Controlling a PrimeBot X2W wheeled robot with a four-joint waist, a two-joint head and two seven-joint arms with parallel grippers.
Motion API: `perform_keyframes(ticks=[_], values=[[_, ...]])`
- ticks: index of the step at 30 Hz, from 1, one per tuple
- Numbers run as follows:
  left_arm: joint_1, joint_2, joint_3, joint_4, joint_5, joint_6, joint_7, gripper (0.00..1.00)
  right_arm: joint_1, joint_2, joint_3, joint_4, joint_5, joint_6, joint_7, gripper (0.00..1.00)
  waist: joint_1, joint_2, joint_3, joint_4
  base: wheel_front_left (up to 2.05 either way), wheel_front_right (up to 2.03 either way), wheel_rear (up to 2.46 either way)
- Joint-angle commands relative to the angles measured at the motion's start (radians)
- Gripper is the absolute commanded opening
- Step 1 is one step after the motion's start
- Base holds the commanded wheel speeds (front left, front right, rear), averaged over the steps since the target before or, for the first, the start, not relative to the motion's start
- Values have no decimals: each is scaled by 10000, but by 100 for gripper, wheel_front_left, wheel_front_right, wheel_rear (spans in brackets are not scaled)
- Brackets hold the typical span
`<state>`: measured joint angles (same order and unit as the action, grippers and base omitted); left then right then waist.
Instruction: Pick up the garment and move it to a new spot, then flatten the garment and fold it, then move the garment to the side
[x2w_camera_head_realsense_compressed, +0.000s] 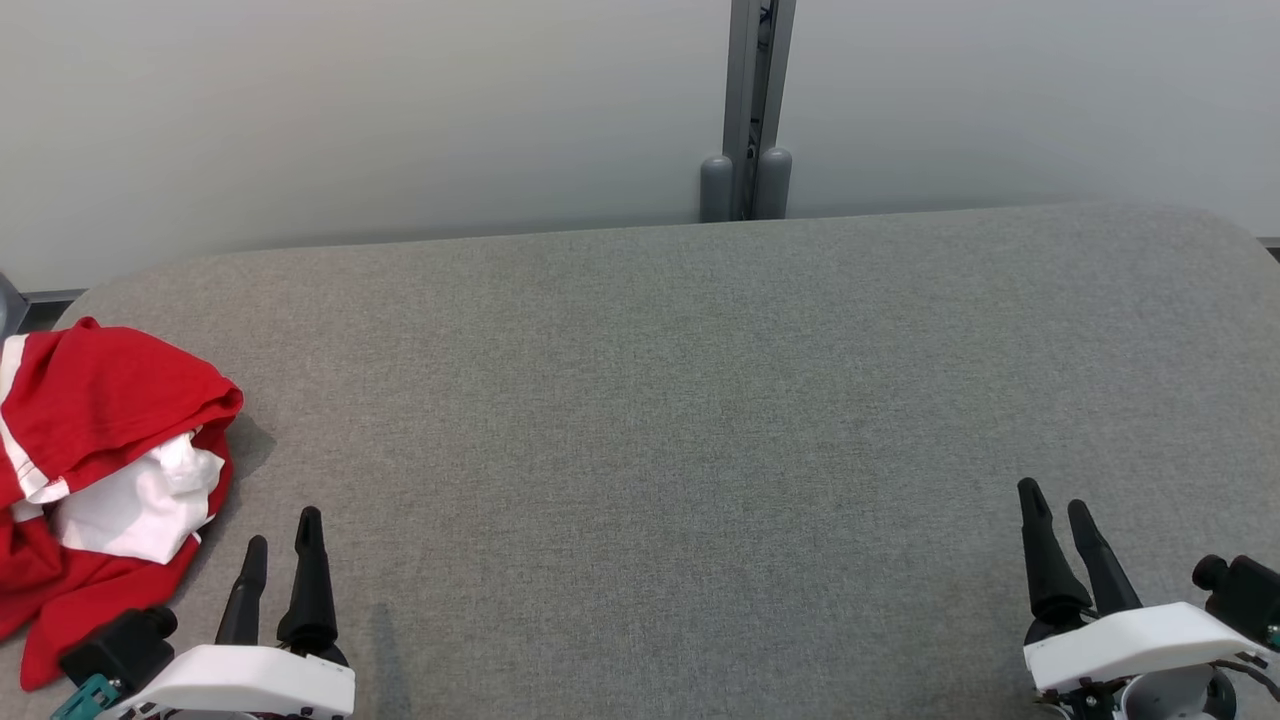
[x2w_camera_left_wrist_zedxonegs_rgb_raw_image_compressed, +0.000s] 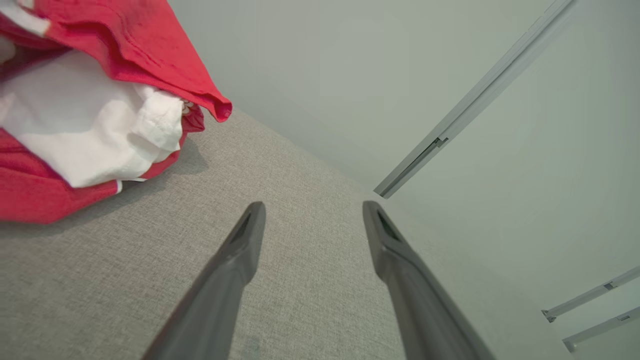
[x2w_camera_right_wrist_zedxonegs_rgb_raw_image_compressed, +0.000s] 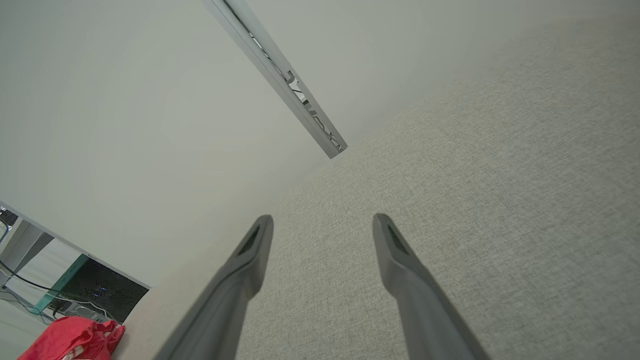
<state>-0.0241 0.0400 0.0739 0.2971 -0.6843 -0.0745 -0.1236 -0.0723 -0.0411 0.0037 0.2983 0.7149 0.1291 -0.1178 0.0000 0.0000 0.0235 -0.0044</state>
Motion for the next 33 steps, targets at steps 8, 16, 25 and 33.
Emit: perform_keyframes(ticks=[8, 16, 25, 33], values=[[63, 82, -110, -40, 1148, 149, -268, 100, -150, -82, 94, 53, -1142, 16, -328, 100, 0, 0, -2, -2, 0, 0, 0], [104, 92, -133, -60, 1820, 110, -448, 100, -163, -88, 133, 130, -1905, 16, -510, 100, 0, 0, 21, -30, 0, 0, 0], [200, 100, -214, -24, 2729, 181, -655, 100, -90, -93, 133, 190, -2826, 18, -736, 100, 0, 0, 20, -30, 0, 0, 0], [286, 106, -276, 8, 3552, 250, -839, 100, -103, -100, 115, 308, -3546, 20, -906, 100, 0, 0, 31, -32, 0, 0, 0]])
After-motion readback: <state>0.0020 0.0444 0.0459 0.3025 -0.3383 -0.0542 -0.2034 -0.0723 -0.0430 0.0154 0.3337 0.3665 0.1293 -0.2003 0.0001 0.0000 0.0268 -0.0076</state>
